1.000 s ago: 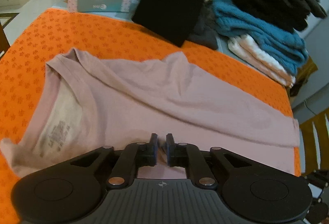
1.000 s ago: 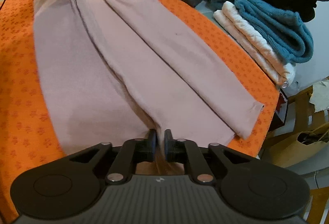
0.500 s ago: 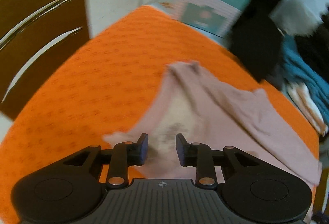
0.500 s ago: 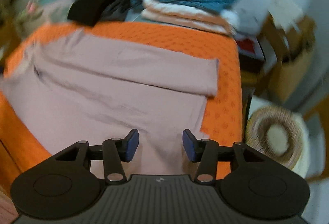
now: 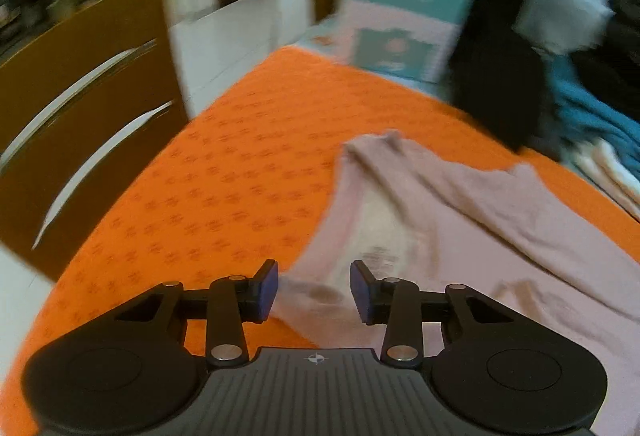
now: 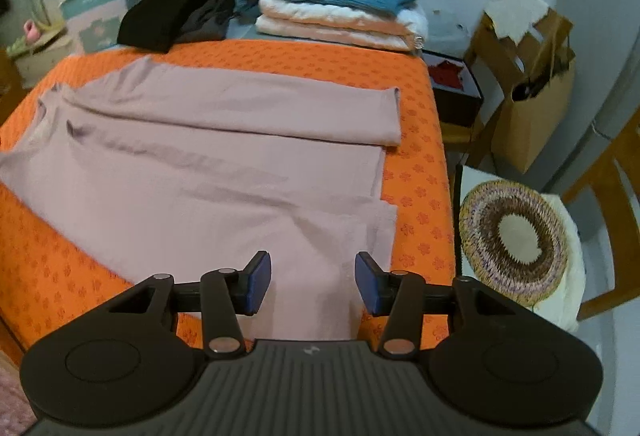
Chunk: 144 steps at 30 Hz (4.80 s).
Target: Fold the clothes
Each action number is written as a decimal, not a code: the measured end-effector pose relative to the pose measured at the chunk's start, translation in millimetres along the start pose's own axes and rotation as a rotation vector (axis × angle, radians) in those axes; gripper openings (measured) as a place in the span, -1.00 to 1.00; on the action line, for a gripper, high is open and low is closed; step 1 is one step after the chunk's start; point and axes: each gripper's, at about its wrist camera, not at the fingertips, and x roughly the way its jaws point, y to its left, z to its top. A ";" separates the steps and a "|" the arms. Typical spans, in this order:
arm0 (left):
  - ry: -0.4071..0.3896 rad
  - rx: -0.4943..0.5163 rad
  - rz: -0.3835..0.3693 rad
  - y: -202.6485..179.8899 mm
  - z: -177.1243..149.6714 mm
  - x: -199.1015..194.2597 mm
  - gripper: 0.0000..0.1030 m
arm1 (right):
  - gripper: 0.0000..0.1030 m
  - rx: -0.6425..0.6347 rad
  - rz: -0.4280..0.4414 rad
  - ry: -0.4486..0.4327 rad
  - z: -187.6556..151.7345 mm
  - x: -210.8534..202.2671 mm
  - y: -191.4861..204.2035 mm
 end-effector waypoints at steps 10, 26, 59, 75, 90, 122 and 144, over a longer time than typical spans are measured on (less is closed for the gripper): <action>0.053 0.105 -0.065 -9.6 -15.6 17.1 -0.20 | 0.03 -0.017 0.005 0.010 -7.0 27.3 1.7; 0.056 0.064 -0.106 -6.8 -13.4 6.2 -0.18 | 0.10 -0.037 0.028 0.017 -0.3 33.0 8.0; 0.077 0.186 -0.178 -42.8 49.0 8.6 0.05 | 0.27 -0.103 0.097 0.000 72.6 30.7 -27.3; 0.114 0.427 -0.246 -122.5 101.0 71.7 0.04 | 0.27 -0.346 0.124 0.066 156.0 116.6 -39.0; 0.251 0.394 -0.279 -206.3 124.1 148.1 0.03 | -0.04 -0.400 0.237 0.243 181.4 198.8 -81.7; 0.131 0.600 -0.388 -123.7 7.5 -27.6 -0.88 | -0.82 -0.621 0.069 -0.126 60.7 7.6 -25.5; 0.130 0.502 -0.341 -86.9 -61.1 -21.6 -0.86 | 0.13 0.227 0.195 0.078 -16.0 -20.6 -42.5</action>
